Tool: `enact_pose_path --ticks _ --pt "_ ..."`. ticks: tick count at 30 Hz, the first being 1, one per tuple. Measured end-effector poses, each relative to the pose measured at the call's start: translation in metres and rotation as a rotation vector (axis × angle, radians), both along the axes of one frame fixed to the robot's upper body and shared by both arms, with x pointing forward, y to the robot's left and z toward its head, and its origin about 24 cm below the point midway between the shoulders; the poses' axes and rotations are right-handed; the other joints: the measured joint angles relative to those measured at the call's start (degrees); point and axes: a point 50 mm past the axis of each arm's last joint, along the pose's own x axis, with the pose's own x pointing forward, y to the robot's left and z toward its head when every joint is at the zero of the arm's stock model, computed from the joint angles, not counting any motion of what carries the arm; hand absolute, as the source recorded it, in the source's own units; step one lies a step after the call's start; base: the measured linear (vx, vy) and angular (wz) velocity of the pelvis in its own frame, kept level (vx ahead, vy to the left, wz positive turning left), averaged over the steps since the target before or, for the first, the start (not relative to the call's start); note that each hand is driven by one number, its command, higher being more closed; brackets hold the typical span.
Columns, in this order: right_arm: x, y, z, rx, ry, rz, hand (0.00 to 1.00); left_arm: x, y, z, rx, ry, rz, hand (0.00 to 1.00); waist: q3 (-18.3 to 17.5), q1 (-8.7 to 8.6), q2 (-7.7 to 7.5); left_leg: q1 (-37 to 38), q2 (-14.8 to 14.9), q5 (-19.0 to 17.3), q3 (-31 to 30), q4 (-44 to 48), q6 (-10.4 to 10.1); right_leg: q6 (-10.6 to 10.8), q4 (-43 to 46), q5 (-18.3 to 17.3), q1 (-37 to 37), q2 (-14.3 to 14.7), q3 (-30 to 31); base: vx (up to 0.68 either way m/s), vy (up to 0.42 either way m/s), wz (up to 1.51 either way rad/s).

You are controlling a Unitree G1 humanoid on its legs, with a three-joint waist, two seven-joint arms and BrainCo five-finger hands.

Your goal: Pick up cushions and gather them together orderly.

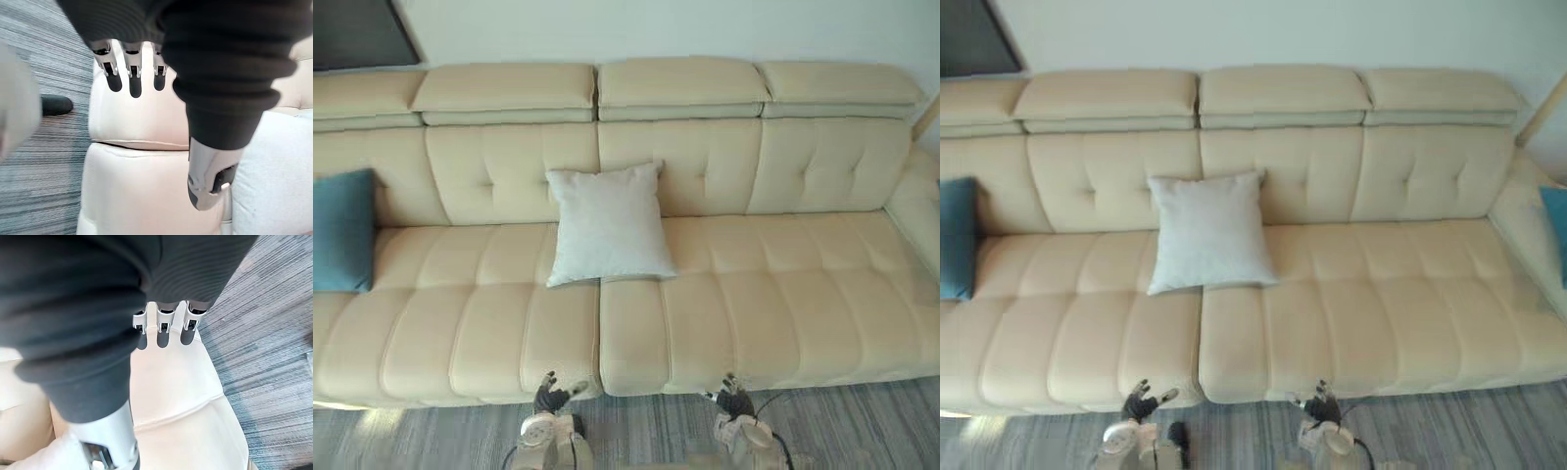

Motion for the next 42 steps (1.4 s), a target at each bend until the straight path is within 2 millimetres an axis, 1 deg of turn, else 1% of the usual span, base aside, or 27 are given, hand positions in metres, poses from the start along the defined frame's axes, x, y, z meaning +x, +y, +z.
enact_pose_path --ticks 1,2,3,4,5,6,8,9,10,12,13,15,16,19,20,21,25,28,30,34,35,36,37,38,39,40,42 --pt "-0.002 -0.001 -0.001 -0.003 0.009 -0.001 0.00 0.000 -0.005 -0.001 -0.012 0.010 -0.012 0.00 0.4 -0.21 0.74 0.2 0.5 2.9 -0.9 -2.0 -0.6 -0.2 -0.1 0.1 0.0 0.5 -1.7 -0.31 -0.168 0.54" --pt "-0.013 -0.002 -0.006 0.001 0.042 -0.015 0.00 -0.002 -0.008 -0.002 -0.020 0.016 -0.022 0.00 0.8 -0.87 -0.05 1.2 0.1 7.9 -1.6 -6.1 -1.1 -2.7 -1.2 0.4 0.2 -0.1 -4.8 -0.31 -0.143 0.51" --pt "-0.017 -0.002 -0.007 0.004 0.052 -0.021 0.00 0.000 -0.008 -0.001 -0.019 0.010 -0.023 0.00 1.0 -0.93 -0.70 1.5 -0.1 8.1 -1.7 -6.3 -1.2 -4.0 -2.0 0.3 0.5 -0.8 -6.1 -0.29 -0.109 0.39" --pt "-0.022 -0.001 -0.010 0.013 0.069 -0.032 0.00 0.004 -0.007 0.000 -0.018 0.000 -0.021 0.00 1.3 -0.84 -1.06 1.5 -0.7 4.3 -1.9 -2.2 -0.8 -4.8 -2.6 1.2 0.7 -1.5 -6.9 -0.27 -0.062 0.19" --pt "-0.027 -0.004 -0.011 0.009 0.082 -0.041 0.00 0.001 -0.003 -0.001 -0.017 0.006 -0.005 0.00 1.5 -1.23 -1.94 1.6 -2.0 -1.4 -2.2 4.6 1.1 -4.6 -3.8 2.5 1.0 -2.4 -7.0 -0.27 -0.041 0.15" --pt "-0.028 -0.004 -0.012 0.008 0.086 -0.042 0.00 0.001 -0.002 -0.001 -0.017 0.005 0.000 0.00 1.5 -1.37 -2.26 1.7 -2.5 -3.3 -2.3 6.9 1.4 -4.4 -4.4 3.1 1.0 -2.8 -6.9 -0.26 0.020 0.13" --pt "-0.035 -0.008 -0.014 0.010 0.108 -0.061 0.00 -0.001 -0.001 -0.001 -0.019 0.007 0.009 0.00 1.3 -1.59 -2.48 2.6 -3.2 -10.5 -3.8 15.1 1.9 -4.1 -7.8 5.7 0.9 -3.4 -6.4 -0.26 0.152 0.01" --pt "-0.039 -0.008 -0.016 0.016 0.121 -0.074 0.00 -0.002 -0.001 -0.001 -0.019 0.009 0.010 0.00 1.3 -1.60 -2.47 3.6 -3.5 -12.9 -4.4 17.3 2.0 -3.7 -8.7 6.6 0.8 -3.4 -5.8 -0.17 0.194 -0.12" --pt "-0.042 -0.009 -0.018 0.018 0.135 -0.078 0.00 -0.003 0.000 -0.002 -0.019 0.014 0.012 0.00 1.2 -1.60 -2.35 5.3 -3.7 -14.8 -5.0 17.4 1.6 -3.0 -9.4 7.3 0.8 -3.4 -5.3 -0.10 0.190 -0.20" --pt "-0.049 -0.012 -0.021 0.027 0.166 -0.103 0.00 -0.012 0.004 -0.006 -0.024 0.043 0.032 0.00 0.4 -1.97 -0.90 9.8 -4.9 -19.0 -6.9 9.8 -0.1 -0.7 -10.3 8.3 0.7 -3.0 -3.8 -0.11 0.257 -0.20" --pt "-0.055 -0.006 -0.025 0.053 0.196 -0.110 0.00 -0.017 0.009 -0.008 -0.020 0.063 0.040 0.00 -0.1 -2.98 -1.27 10.3 -6.2 -19.2 -6.4 7.1 0.2 0.1 -12.5 10.1 1.0 -3.4 -2.9 -0.06 0.206 -0.17" --pt "-0.058 -0.005 -0.027 0.059 0.214 -0.113 0.00 -0.023 0.019 -0.010 0.003 0.087 0.043 0.00 -1.1 -3.11 -2.02 10.9 -7.6 -18.5 -5.2 5.1 0.6 0.3 -16.7 13.3 2.1 -3.6 -0.7 0.01 0.172 -0.26" --pt "-0.061 -0.005 -0.028 0.064 0.223 -0.114 0.00 -0.029 0.025 -0.012 0.015 0.114 0.041 0.00 -1.1 -3.44 -1.93 11.3 -8.3 -18.5 -5.1 5.0 0.9 0.7 -18.7 14.6 3.1 -3.9 -0.1 0.02 0.160 -0.18" --pt "-0.065 -0.009 -0.029 0.060 0.237 -0.113 0.00 -0.035 0.029 -0.015 0.032 0.152 0.013 0.00 -1.5 -3.81 -1.24 11.9 -9.6 -18.2 -5.2 4.2 1.7 1.4 -20.8 15.5 4.2 -4.6 -0.1 0.02 0.113 0.03" --pt "-0.065 -0.010 -0.029 0.058 0.237 -0.111 0.00 -0.038 0.030 -0.016 0.035 0.164 0.001 0.00 -1.6 -3.81 -1.28 12.3 -9.7 -18.1 -5.3 4.2 1.8 1.5 -21.2 15.6 4.8 -4.6 -0.2 0.04 0.036 0.01" --pt "-0.066 -0.012 -0.029 0.055 0.245 -0.114 0.00 -0.042 0.030 -0.018 0.032 0.184 0.000 0.00 -1.8 -3.84 -0.70 12.4 -9.8 -18.1 -5.4 4.1 1.9 1.5 -21.8 15.6 5.0 -4.6 -0.2 0.07 0.014 0.00" --pt "-0.066 -0.017 -0.029 0.052 0.243 -0.138 0.00 -0.045 0.027 -0.020 0.025 0.199 -0.014 0.00 -2.4 -3.81 0.41 13.0 -9.9 -17.9 -8.2 3.8 2.1 1.5 -23.3 16.4 5.3 -3.5 1.1 0.11 -0.018 -0.21" --pt "-0.064 -0.016 -0.028 0.055 0.237 -0.135 0.00 -0.043 0.024 -0.021 0.030 0.210 -0.068 0.00 -2.3 -4.00 0.31 14.2 -9.4 -17.9 -8.2 3.1 2.1 1.0 -24.9 17.2 5.7 -2.6 3.0 0.09 -0.029 -0.43" --pt "-0.062 -0.016 -0.028 0.055 0.233 -0.134 0.00 -0.035 0.022 -0.019 0.030 0.194 -0.086 0.00 -2.2 -4.13 0.15 14.2 -9.0 -17.9 -7.1 3.1 2.1 0.6 -25.0 17.6 4.7 -2.1 4.7 0.05 -0.016 -0.48" --pt "-0.051 -0.016 -0.025 0.050 0.209 -0.121 0.00 -0.030 0.023 -0.018 0.044 0.183 -0.108 0.00 -0.9 -4.11 -0.48 15.3 -8.0 -18.1 -1.6 2.8 2.4 -0.2 -25.5 21.1 1.7 -0.3 10.8 0.02 0.009 -0.94" --pt "-0.049 -0.017 -0.024 0.042 0.204 -0.108 0.00 -0.029 0.021 -0.018 0.045 0.182 -0.116 0.00 -0.6 -4.16 -0.17 15.3 -7.5 -18.4 -0.6 2.8 2.9 -0.8 -25.7 22.6 0.8 0.3 9.5 -0.03 0.006 -1.14" --pt "-0.045 -0.017 -0.023 0.030 0.199 -0.078 0.00 -0.026 0.019 -0.017 0.045 0.174 -0.129 0.00 -0.2 -4.11 0.34 15.1 -6.7 -18.4 1.4 2.4 2.9 -2.7 -26.2 24.9 -0.4 1.0 4.8 -0.03 -0.020 -1.06" --pt "-0.038 -0.017 -0.021 0.023 0.184 -0.063 0.00 -0.023 0.015 -0.016 0.039 0.161 -0.139 0.00 0.4 -4.11 1.33 15.3 -5.5 -18.3 4.4 1.2 2.9 -5.2 -25.3 23.7 -1.5 0.4 -5.4 -0.03 -0.042 -1.07" --pt "-0.038 -0.018 -0.021 0.016 0.185 -0.057 0.00 -0.022 0.014 -0.015 0.040 0.156 -0.143 0.00 0.6 -4.16 1.29 15.9 -5.6 -18.3 6.4 0.4 2.8 -6.6 -21.3 20.2 -2.7 -0.9 -14.9 -0.01 -0.074 -1.07" --pt "-0.038 -0.020 -0.021 0.000 0.190 -0.039 0.00 -0.020 0.015 -0.014 0.045 0.146 -0.151 0.00 1.1 -4.14 1.09 17.5 -5.6 -18.2 9.2 0.3 2.7 -7.6 -17.8 16.6 -2.6 -2.8 -25.7 0.00 -0.095 -1.13" --pt "-0.040 -0.022 -0.021 -0.012 0.198 -0.034 0.00 -0.024 0.014 -0.015 0.044 0.153 -0.153 0.00 1.6 -4.12 1.39 19.4 -5.6 -18.2 11.2 0.4 2.7 -7.7 -15.8 15.7 -1.5 -4.2 -31.6 0.01 -0.096 -0.98" --pt "-0.044 -0.021 -0.022 -0.018 0.208 -0.029 0.00 -0.023 0.013 -0.015 0.051 0.154 -0.175 0.00 1.9 -4.71 1.77 20.2 -5.4 -18.4 12.1 1.2 2.4 -6.8 -15.7 15.4 -1.0 -2.7 -29.5 0.03 -0.092 -0.67"
